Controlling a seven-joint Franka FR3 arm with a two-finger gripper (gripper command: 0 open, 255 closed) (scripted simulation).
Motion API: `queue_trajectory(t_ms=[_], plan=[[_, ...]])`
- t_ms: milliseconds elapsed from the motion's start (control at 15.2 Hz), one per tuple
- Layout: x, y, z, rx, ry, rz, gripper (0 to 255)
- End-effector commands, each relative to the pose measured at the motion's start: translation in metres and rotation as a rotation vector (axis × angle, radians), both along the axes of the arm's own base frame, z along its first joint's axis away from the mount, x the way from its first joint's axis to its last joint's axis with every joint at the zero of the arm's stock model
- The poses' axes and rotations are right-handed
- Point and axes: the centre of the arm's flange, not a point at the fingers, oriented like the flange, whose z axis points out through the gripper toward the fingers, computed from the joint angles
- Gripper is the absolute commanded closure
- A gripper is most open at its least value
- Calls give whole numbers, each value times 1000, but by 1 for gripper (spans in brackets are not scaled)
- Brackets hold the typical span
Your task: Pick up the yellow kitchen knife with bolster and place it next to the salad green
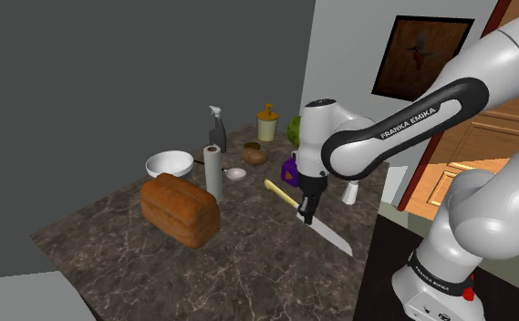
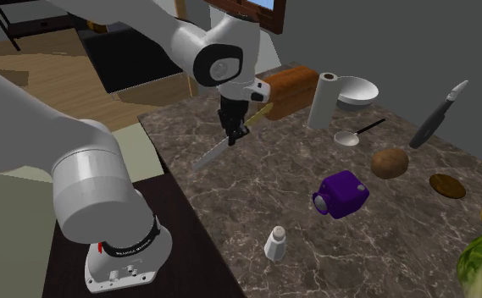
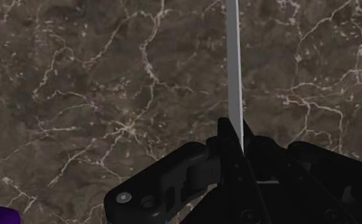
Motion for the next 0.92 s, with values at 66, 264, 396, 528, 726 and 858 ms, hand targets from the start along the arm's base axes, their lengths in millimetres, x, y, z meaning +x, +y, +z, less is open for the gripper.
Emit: queue_trajectory(t_ms=[66,264,396,528,726,858], plan=[[-1,0,16,0,1,0,255],[-1,0,31,0,1,0,255],[-1,0,42,0,1,0,255],[-1,0,52,0,1,0,255],[-1,0,68,0,1,0,255],[-1,0,79,0,1,0,255]])
